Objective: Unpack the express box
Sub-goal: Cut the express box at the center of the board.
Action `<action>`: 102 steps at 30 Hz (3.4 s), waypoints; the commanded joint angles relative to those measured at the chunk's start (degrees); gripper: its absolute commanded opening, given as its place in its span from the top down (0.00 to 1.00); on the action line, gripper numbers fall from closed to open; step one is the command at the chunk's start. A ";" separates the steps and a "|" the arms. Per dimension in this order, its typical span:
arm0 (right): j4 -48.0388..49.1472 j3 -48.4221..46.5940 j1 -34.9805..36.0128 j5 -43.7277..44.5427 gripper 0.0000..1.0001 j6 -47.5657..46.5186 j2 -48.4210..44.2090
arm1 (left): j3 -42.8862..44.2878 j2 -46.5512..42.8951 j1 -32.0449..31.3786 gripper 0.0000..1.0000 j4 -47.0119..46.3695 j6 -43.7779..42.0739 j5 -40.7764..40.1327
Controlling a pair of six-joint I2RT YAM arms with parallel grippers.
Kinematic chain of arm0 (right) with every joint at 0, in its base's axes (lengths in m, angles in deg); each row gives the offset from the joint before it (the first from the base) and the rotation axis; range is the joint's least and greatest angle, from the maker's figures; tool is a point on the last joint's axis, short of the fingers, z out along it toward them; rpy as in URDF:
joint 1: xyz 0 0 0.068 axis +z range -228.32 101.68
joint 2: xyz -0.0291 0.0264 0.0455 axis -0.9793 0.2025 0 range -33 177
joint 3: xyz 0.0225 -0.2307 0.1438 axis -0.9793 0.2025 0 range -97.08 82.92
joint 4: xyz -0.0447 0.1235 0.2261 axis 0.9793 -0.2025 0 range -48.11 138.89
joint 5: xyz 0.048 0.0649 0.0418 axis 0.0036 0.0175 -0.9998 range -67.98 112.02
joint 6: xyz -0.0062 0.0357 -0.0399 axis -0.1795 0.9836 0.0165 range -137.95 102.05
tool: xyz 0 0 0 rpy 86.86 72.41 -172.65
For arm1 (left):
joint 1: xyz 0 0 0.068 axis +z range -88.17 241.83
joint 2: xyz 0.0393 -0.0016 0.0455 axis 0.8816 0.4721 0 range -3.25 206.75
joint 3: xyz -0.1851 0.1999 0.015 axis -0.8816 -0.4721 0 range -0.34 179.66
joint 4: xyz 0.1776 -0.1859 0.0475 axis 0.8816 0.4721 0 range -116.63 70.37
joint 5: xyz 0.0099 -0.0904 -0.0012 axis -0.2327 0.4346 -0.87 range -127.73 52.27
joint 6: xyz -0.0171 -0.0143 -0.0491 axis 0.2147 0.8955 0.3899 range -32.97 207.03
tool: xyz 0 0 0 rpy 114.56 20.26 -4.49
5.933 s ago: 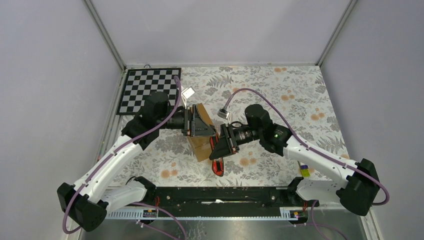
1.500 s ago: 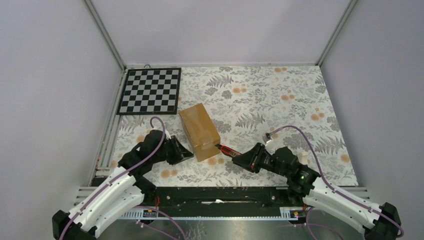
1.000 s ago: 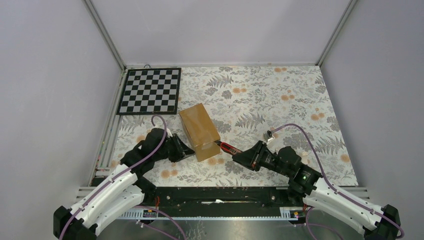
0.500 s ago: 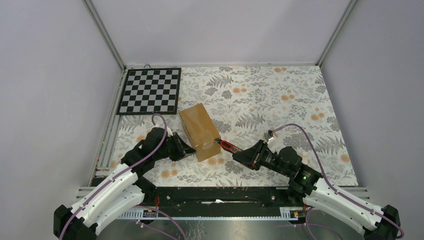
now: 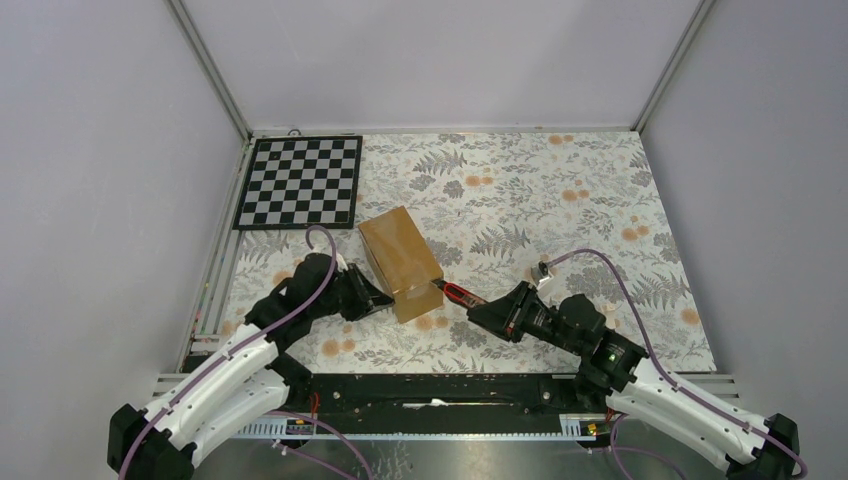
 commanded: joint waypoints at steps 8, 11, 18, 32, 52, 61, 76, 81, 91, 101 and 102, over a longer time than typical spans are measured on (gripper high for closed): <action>-1.03 -1.08 -0.15 4.19 1.00 0.95 -2.38 | 0.43 1.00 -0.01 0.83 -5.26 0.19 1.44; -0.93 -0.96 -0.14 4.66 1.00 1.10 -2.53 | 0.25 1.61 -0.18 0.83 -6.29 0.31 1.60; -2.99 -0.99 -0.17 5.50 1.00 1.37 -3.89 | 0.86 2.88 -0.69 0.83 -7.38 0.37 1.53; -2.31 -0.11 -0.16 5.39 1.00 2.63 -4.80 | 0.69 3.30 -1.16 0.84 -7.81 0.71 1.21; -4.57 -1.38 -0.08 5.12 1.00 2.43 -5.81 | 0.95 3.93 -1.40 0.86 -8.43 0.70 1.27; -1.79 -1.00 -0.05 4.93 1.00 2.63 -4.03 | 1.12 4.09 -1.58 0.87 -8.57 0.71 1.25; -2.20 -2.26 -0.15 4.72 1.00 1.98 -3.63 | 1.04 4.18 -1.68 0.88 -9.04 0.80 1.34; -2.81 -2.47 -0.17 4.77 1.00 1.86 -4.30 | 0.95 4.10 -1.77 0.88 -9.13 0.79 1.32; -1.04 -2.56 -0.15 4.34 1.00 1.59 -3.82 | 0.86 3.83 -1.95 0.89 -9.05 0.98 1.29; -1.25 -3.25 -0.12 4.25 1.00 1.04 -4.09 | 0.86 3.88 -2.04 0.89 -9.14 1.06 1.15; -1.32 -3.43 -0.12 4.24 1.00 1.00 -4.10 | 0.80 3.84 -2.02 0.89 -9.07 1.06 1.19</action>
